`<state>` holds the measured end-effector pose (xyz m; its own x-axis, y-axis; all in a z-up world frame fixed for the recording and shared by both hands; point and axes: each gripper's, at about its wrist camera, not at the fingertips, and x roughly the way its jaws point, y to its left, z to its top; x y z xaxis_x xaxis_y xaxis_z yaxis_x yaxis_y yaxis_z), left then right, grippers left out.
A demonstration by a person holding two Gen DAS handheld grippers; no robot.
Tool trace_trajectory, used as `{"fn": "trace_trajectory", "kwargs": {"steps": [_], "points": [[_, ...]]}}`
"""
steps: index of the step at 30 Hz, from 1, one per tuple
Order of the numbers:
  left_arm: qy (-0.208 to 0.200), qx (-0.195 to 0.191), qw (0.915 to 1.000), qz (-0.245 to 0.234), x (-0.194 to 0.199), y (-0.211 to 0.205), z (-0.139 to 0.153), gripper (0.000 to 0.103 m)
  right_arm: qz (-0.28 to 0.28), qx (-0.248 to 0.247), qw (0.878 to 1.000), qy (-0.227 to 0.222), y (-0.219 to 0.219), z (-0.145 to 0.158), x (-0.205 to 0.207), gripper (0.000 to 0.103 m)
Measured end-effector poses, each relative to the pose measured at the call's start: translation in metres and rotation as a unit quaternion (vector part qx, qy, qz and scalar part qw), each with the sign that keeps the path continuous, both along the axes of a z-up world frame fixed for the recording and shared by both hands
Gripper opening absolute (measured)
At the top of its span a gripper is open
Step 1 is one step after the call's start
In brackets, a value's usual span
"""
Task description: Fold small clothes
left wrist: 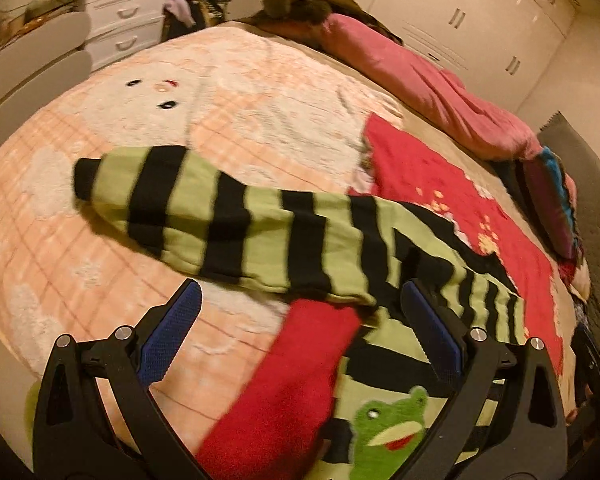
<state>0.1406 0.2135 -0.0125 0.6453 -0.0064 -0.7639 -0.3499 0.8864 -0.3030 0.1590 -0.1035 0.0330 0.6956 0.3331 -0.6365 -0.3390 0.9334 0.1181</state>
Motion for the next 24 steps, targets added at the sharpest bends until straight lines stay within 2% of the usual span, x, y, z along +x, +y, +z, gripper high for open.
{"fn": "trace_trajectory", "kwargs": {"steps": [8,13,18,24], "points": [[0.003,-0.01,0.9985,0.053,-0.012,0.049,-0.014,0.094,0.041,-0.017,0.999,0.011,0.047,-0.007,-0.009,0.099],[0.01,-0.03,0.9954,0.091,-0.018,0.085,-0.03,0.094,0.054,-0.032,0.998,0.017,0.066,-0.013,-0.012,0.099],[0.001,-0.056,0.9892,0.135,-0.032,0.125,-0.048,0.094,0.059,-0.044,0.997,0.028,0.077,-0.024,-0.01,0.099],[-0.019,-0.098,0.9788,0.179,-0.045,0.153,-0.066,0.094,0.066,-0.055,0.996,0.041,0.091,-0.038,-0.011,0.099]]}}
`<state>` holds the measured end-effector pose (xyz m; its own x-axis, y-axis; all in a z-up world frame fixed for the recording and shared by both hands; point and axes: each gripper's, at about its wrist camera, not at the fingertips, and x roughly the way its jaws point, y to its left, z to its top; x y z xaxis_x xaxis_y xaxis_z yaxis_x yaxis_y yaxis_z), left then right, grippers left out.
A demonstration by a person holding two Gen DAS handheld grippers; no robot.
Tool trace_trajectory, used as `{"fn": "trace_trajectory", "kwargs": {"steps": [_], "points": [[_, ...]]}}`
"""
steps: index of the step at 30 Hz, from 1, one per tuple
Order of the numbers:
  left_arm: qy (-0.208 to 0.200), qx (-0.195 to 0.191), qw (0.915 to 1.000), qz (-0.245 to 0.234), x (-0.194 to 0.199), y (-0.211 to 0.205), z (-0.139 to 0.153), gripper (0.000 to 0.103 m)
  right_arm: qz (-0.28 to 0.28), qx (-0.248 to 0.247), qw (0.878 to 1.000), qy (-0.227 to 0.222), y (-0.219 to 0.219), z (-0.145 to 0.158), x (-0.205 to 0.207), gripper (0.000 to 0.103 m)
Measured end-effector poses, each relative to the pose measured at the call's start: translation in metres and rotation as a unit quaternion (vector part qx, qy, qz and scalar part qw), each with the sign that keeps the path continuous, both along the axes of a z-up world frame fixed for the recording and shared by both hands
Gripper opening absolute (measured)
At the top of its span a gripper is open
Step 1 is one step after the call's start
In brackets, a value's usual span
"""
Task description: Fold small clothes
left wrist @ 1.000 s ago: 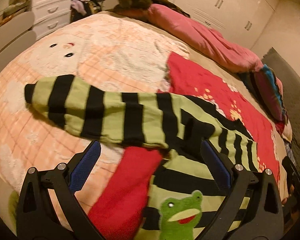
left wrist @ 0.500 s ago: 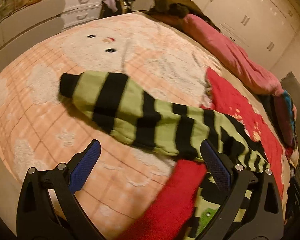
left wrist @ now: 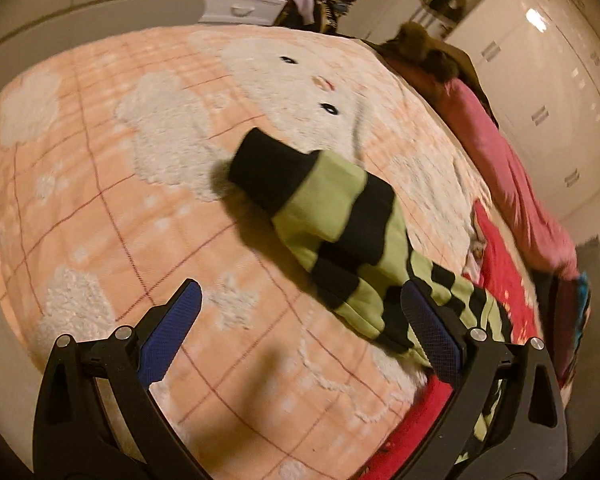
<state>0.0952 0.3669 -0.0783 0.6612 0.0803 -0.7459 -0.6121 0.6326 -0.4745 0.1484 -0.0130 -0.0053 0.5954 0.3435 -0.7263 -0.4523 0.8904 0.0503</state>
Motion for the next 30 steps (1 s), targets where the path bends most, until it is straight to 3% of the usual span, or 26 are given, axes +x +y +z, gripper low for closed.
{"fn": "trace_trajectory", "kwargs": {"steps": [7,9,11,14,19,23,26,28,29,30], "points": [[-0.039,-0.042,0.9982,0.018,0.002,0.018,-0.023,0.09,0.078,0.009,0.997,0.024,0.036,-0.018,-0.016,0.099],[-0.051,-0.056,0.9969,0.018,0.005,0.021,-0.03,0.068,0.102,0.013,0.994,0.036,0.047,-0.023,-0.023,0.099],[-0.061,-0.069,0.9956,0.02,0.013,0.024,-0.037,0.055,0.115,0.009,0.992,0.041,0.054,-0.026,-0.028,0.099],[-0.072,-0.095,0.9925,0.027,0.026,0.032,-0.049,0.051,0.122,-0.006,0.992,0.037,0.058,-0.03,-0.033,0.099],[-0.066,-0.081,0.9943,0.024,0.056,0.031,-0.05,0.053,0.099,-0.004,0.994,0.042,0.047,-0.032,-0.025,0.099],[-0.031,-0.034,0.9989,0.009,0.086,0.018,-0.048,0.076,0.077,0.006,0.996,0.053,0.032,-0.034,-0.015,0.099],[-0.022,-0.003,0.9997,0.005,0.097,0.013,-0.052,0.076,0.062,-0.001,0.997,0.053,0.023,-0.035,-0.01,0.099],[-0.027,0.006,0.9995,0.012,0.094,0.015,-0.053,0.052,0.051,-0.003,0.997,0.053,0.017,-0.036,-0.007,0.099],[-0.035,-0.005,0.9991,0.022,0.089,0.021,-0.053,0.018,0.046,-0.002,0.998,0.053,0.015,-0.036,-0.006,0.099],[-0.048,-0.023,0.9983,0.023,0.085,0.026,-0.053,0.011,0.041,0.0,0.998,0.055,0.013,-0.036,-0.005,0.099]]}}
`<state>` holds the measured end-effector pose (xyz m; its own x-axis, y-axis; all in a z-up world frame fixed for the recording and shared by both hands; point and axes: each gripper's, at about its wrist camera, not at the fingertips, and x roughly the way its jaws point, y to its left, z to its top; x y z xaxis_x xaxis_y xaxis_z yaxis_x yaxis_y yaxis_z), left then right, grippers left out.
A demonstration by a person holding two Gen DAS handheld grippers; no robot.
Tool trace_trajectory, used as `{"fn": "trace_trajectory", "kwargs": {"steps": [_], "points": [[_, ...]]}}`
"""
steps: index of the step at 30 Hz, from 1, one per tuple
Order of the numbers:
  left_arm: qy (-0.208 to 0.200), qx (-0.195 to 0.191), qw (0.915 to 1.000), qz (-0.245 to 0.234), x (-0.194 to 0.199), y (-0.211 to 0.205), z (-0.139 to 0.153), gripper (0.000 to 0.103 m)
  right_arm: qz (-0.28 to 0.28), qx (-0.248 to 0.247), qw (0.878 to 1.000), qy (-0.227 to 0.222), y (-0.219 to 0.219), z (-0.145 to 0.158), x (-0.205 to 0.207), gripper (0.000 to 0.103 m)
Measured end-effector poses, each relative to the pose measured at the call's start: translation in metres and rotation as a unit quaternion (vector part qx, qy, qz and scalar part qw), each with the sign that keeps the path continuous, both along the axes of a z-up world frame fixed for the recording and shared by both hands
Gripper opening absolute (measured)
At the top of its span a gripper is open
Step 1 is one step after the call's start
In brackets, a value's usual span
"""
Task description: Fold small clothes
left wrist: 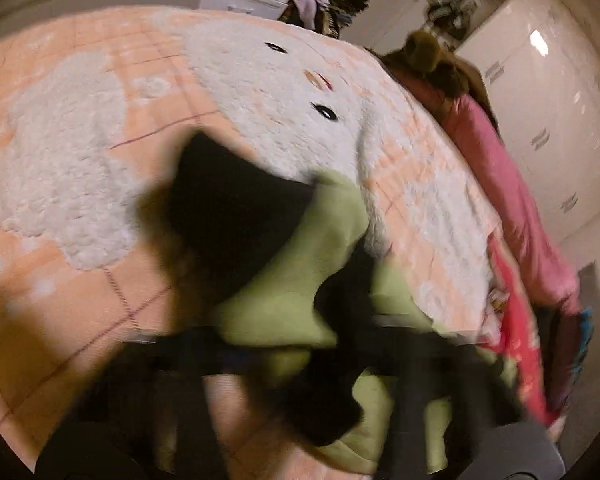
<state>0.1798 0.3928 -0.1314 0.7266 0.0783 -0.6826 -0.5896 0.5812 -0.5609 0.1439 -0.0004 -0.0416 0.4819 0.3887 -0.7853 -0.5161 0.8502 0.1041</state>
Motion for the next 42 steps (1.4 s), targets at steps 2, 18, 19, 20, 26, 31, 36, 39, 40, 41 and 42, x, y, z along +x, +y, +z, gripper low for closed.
{"fn": "trace_trajectory", "kwargs": {"steps": [2,18,19,20,26,31,36,39,40,41,42], "points": [[-0.011,0.001,0.9999,-0.009,-0.005,0.001,0.012,0.011,-0.006,0.004,1.0,0.004,-0.003,-0.001,0.002,0.099],[-0.032,0.107,0.9824,-0.149,0.005,-0.161,0.12,0.017,-0.133,0.027,0.991,-0.014,-0.116,0.0,0.035,0.099],[-0.028,0.107,0.9812,-0.158,0.01,-0.174,0.12,0.017,-0.146,0.027,0.989,-0.015,-0.128,-0.001,0.038,0.099],[-0.026,0.107,0.9793,-0.17,0.015,-0.19,0.123,0.017,-0.162,0.028,0.986,-0.015,-0.143,-0.001,0.043,0.099],[-0.024,0.125,0.97,-0.207,0.044,-0.266,0.14,0.017,-0.26,0.074,0.963,-0.013,-0.239,-0.008,0.062,0.099],[-0.019,0.139,0.9589,-0.247,0.073,-0.34,0.142,0.017,-0.304,0.123,0.944,-0.018,-0.294,-0.004,0.066,0.099],[-0.014,0.136,0.9432,-0.303,0.095,-0.411,0.125,0.046,-0.325,0.16,0.932,-0.026,-0.327,0.003,0.065,0.099],[-0.021,0.084,0.9102,-0.405,0.099,-0.454,0.11,0.07,-0.345,0.162,0.924,-0.028,-0.343,0.003,0.064,0.099],[-0.022,0.084,0.904,-0.419,0.097,-0.461,0.109,0.07,-0.349,0.165,0.922,-0.028,-0.345,0.003,0.062,0.099],[-0.025,0.097,0.8989,-0.427,0.092,-0.467,0.11,0.07,-0.353,0.169,0.92,-0.026,-0.35,0.003,0.062,0.099],[-0.028,0.101,0.8981,-0.427,0.088,-0.466,0.112,0.07,-0.355,0.173,0.918,-0.024,-0.354,0.002,0.062,0.099]]}}
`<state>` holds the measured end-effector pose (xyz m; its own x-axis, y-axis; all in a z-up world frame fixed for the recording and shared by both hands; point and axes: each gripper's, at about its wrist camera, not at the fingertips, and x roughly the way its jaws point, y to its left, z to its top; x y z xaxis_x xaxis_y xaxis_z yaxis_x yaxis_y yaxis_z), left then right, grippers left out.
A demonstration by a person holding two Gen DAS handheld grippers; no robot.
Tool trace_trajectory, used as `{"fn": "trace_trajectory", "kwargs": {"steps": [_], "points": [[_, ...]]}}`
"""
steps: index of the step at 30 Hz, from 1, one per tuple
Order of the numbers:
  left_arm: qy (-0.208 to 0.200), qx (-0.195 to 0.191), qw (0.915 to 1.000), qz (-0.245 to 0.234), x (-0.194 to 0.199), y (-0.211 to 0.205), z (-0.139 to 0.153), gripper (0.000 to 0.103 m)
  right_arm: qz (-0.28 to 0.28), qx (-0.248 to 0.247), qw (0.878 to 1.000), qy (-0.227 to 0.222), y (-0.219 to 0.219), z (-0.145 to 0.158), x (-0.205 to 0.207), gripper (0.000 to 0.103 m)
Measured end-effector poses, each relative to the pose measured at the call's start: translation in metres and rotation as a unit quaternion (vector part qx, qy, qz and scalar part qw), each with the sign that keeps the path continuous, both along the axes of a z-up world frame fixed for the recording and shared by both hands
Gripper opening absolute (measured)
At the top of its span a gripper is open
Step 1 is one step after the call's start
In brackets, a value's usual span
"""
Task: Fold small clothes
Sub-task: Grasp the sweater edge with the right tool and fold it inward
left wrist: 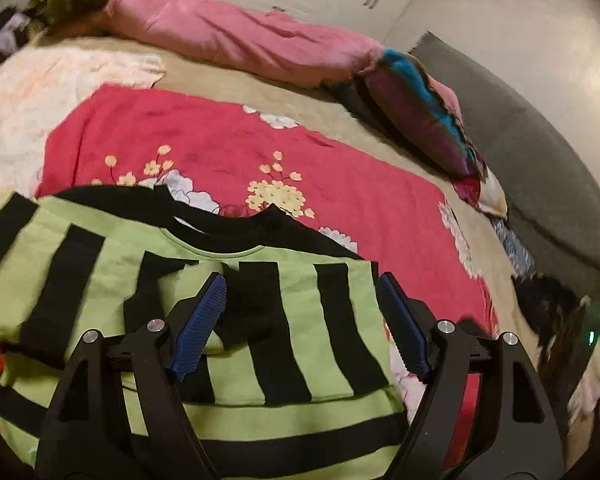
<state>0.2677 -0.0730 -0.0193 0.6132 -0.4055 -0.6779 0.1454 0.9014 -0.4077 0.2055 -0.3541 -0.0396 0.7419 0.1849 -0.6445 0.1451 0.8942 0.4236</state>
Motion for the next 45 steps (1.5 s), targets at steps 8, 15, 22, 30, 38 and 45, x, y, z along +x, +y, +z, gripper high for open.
{"fn": "trace_trajectory", "kwargs": {"steps": [8,15,22,30,38,45], "points": [[-0.031,0.058,0.9931,0.097,-0.04,0.083,0.02,0.07,0.038,0.014,0.999,0.018,0.02,-0.012,0.01,0.099],[-0.012,0.115,0.9782,0.172,-0.048,0.154,0.003,0.069,0.136,0.054,0.988,0.044,0.079,-0.026,0.029,0.099],[-0.006,0.123,0.9764,0.177,-0.047,0.175,-0.012,0.069,0.153,0.102,0.978,0.094,0.133,-0.043,0.06,0.099],[0.001,0.112,0.9808,0.16,-0.048,0.179,-0.026,0.07,0.057,0.177,0.968,0.167,0.143,-0.077,0.097,0.099],[0.008,0.093,0.9825,0.162,-0.049,0.197,-0.035,0.07,0.132,0.041,0.979,0.149,0.182,-0.064,0.106,0.043],[0.011,0.087,0.9808,0.174,-0.053,0.214,-0.032,0.07,0.186,0.021,0.981,0.047,0.178,-0.006,0.083,0.031]]}}
